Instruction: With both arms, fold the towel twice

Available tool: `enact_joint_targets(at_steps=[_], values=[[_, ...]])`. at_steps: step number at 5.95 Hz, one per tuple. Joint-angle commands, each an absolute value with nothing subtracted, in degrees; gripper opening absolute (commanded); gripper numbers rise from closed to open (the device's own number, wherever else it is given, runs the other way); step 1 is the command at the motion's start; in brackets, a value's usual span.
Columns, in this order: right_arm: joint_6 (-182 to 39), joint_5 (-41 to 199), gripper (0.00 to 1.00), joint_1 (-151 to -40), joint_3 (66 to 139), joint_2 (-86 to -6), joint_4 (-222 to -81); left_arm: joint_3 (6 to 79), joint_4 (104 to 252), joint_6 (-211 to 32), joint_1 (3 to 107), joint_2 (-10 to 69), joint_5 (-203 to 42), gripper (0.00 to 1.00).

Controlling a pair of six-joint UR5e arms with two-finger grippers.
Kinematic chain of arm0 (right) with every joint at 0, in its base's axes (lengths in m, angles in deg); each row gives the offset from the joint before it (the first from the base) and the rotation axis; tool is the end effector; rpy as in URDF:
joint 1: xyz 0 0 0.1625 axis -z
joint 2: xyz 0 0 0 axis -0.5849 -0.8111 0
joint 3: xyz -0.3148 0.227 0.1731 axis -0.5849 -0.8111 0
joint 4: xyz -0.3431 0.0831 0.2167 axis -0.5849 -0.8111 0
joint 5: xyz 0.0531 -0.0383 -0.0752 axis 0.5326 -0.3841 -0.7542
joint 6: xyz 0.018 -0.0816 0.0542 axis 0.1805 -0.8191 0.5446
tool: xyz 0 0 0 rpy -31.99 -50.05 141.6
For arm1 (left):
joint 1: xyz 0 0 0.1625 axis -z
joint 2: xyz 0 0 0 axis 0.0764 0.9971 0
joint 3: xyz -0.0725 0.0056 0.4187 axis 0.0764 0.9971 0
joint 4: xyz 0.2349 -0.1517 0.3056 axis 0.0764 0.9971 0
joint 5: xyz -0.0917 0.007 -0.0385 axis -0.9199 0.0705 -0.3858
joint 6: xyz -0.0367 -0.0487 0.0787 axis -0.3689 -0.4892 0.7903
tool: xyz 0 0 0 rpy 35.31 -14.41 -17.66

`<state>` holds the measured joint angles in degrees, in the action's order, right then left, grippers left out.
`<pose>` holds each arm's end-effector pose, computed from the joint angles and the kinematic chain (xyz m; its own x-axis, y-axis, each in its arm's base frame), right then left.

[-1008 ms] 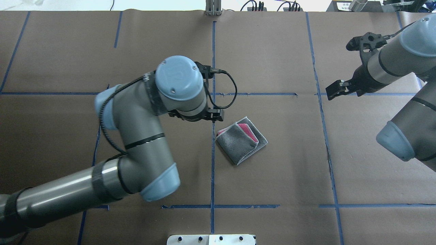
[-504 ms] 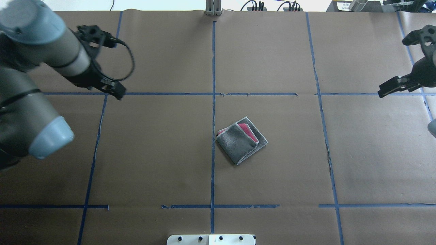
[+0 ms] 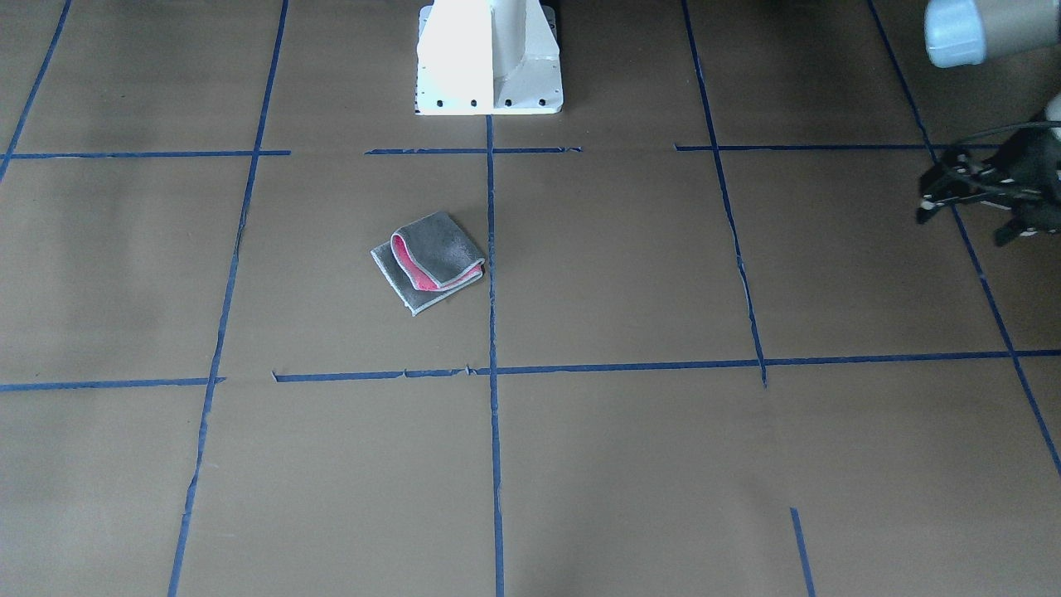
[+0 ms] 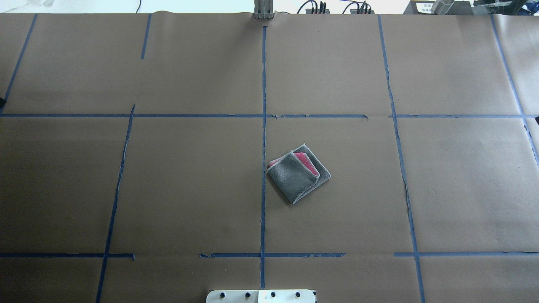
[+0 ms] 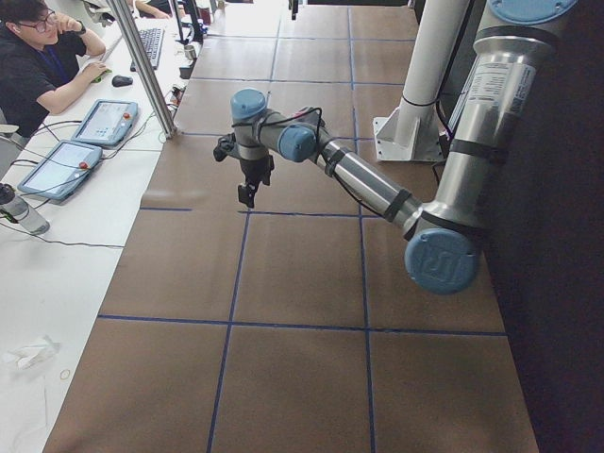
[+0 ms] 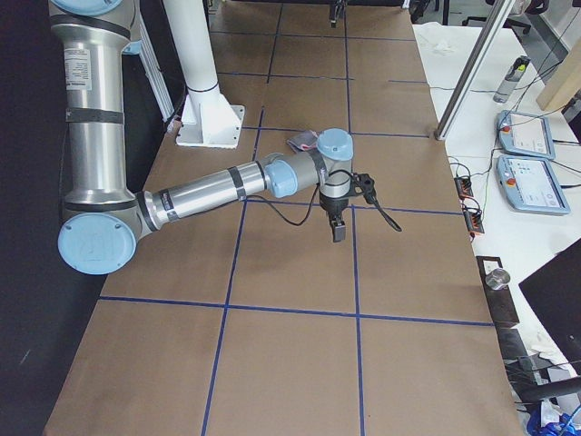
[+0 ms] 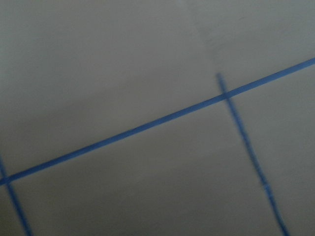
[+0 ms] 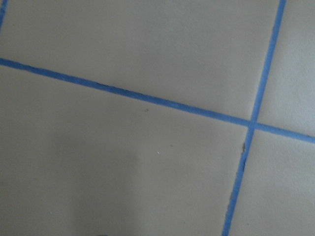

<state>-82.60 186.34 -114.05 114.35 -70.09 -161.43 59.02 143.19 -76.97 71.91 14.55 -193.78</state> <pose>-0.0282 -0.4740 0.5632 0.7304 -0.2165 0.6478 0.1296 0.9751 0.1798 0.0599 -0.5117 0.4810 0.6559 0.3011 -0.6922 -0.2069 0.9536 0.2187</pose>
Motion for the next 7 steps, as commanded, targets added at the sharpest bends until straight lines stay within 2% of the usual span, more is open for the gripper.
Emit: enact_joint_targets(at_steps=[1,2,3,4,7], values=[[-86.0,188.7,1.0,-120.0,112.5,-76.6,-161.3,53.0,143.0,-72.9,79.8,7.4,-194.4,1.0],[-86.1,188.7,1.0,-122.9,112.3,-77.6,-161.5,50.5,143.3,-72.1,85.9,7.3,-193.8,1.0],[-86.1,188.3,1.0,-123.5,112.7,-77.7,-165.3,50.0,142.9,-69.7,87.0,5.9,-193.8,1.0],[-86.1,184.8,1.0,-122.9,113.6,-77.3,-170.2,48.6,142.9,-69.3,87.0,5.5,-193.8,1.0],[-86.0,184.3,1.0,-122.8,113.0,-77.4,-170.0,48.0,140.4,-69.8,86.4,2.9,-193.8,1.0]])
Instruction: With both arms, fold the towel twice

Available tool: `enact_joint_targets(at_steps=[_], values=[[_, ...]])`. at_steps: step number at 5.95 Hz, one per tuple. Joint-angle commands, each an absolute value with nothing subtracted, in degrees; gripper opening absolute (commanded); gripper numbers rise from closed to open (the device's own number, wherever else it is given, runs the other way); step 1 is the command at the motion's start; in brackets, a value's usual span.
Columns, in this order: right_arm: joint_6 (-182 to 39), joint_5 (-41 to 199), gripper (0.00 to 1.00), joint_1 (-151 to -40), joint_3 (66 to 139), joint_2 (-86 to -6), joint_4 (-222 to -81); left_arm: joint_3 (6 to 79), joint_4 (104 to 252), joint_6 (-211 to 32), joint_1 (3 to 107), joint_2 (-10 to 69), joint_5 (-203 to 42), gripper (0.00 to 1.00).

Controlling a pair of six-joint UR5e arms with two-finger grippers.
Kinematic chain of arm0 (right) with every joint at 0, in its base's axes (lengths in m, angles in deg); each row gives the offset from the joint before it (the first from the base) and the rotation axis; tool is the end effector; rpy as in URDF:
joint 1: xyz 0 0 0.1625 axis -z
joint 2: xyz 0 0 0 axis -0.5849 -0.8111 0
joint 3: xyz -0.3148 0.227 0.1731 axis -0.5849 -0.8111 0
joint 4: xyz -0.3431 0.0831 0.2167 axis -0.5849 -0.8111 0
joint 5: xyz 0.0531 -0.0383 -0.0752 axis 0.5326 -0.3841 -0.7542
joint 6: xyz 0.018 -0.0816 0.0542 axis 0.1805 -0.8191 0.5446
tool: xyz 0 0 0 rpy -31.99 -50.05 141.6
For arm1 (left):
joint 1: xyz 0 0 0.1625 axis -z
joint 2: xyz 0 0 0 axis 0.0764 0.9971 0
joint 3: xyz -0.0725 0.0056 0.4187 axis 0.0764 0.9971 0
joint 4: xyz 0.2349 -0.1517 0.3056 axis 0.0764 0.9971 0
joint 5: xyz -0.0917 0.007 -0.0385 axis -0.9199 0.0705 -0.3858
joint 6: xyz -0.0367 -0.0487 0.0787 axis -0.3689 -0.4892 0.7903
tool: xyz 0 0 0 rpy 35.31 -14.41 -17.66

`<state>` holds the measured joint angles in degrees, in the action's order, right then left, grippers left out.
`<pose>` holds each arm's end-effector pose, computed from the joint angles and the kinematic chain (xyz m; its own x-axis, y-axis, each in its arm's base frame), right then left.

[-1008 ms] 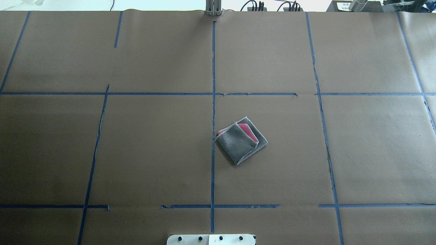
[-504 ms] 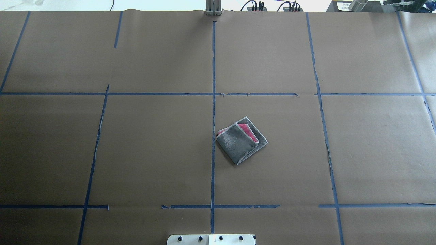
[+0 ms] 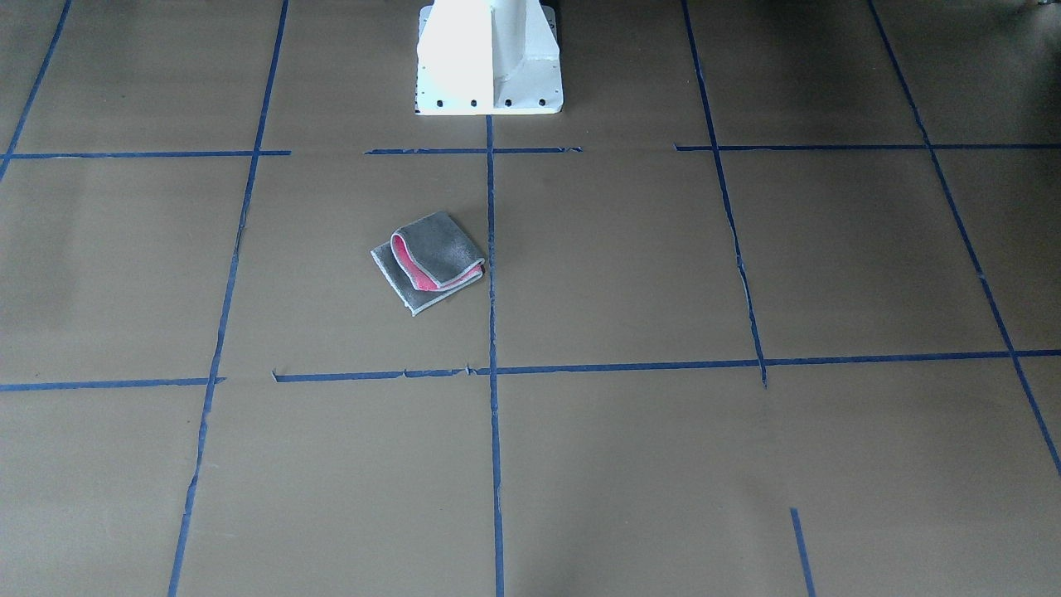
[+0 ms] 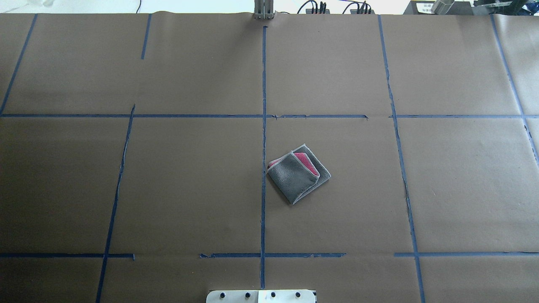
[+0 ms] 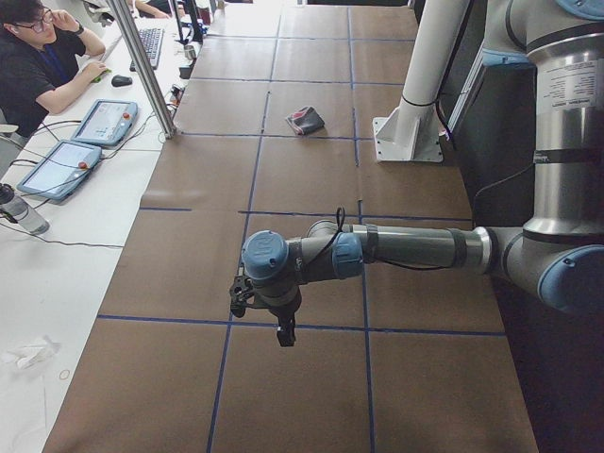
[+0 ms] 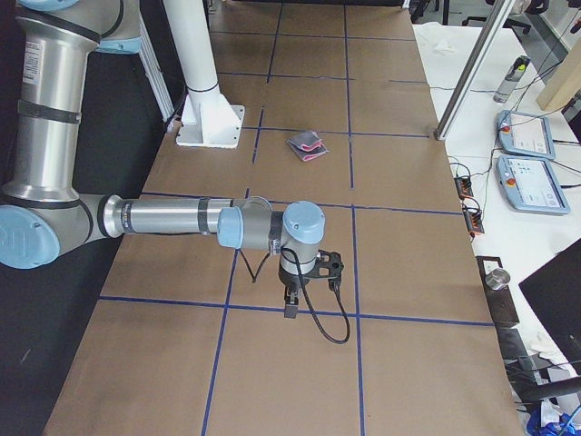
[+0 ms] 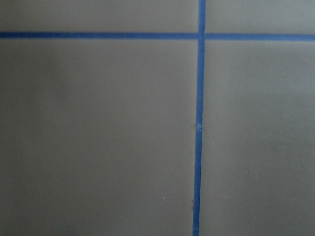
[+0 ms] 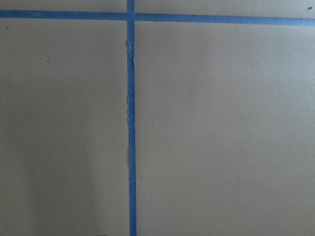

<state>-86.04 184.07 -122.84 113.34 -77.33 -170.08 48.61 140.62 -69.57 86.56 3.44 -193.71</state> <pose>0.0510 -0.4067 0.6458 0.7895 0.0258 0.6132 0.0247 0.9970 -0.0736 -0.0702 -0.4294 0.6659 0.7062 -0.0414 -0.7068 -0.0503 0.9928 -0.1084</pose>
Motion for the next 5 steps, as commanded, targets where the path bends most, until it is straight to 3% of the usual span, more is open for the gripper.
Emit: enact_joint_targets(at_steps=[1,5], values=[[-86.0,184.5,1.0,-122.8,113.0,-77.3,-169.9,47.8,141.1,-69.5,86.4,3.0,-193.9,1.0],[-85.8,184.9,1.0,-122.7,113.0,-77.3,-169.8,48.1,143.7,-69.4,86.3,3.5,-193.9,1.0]])
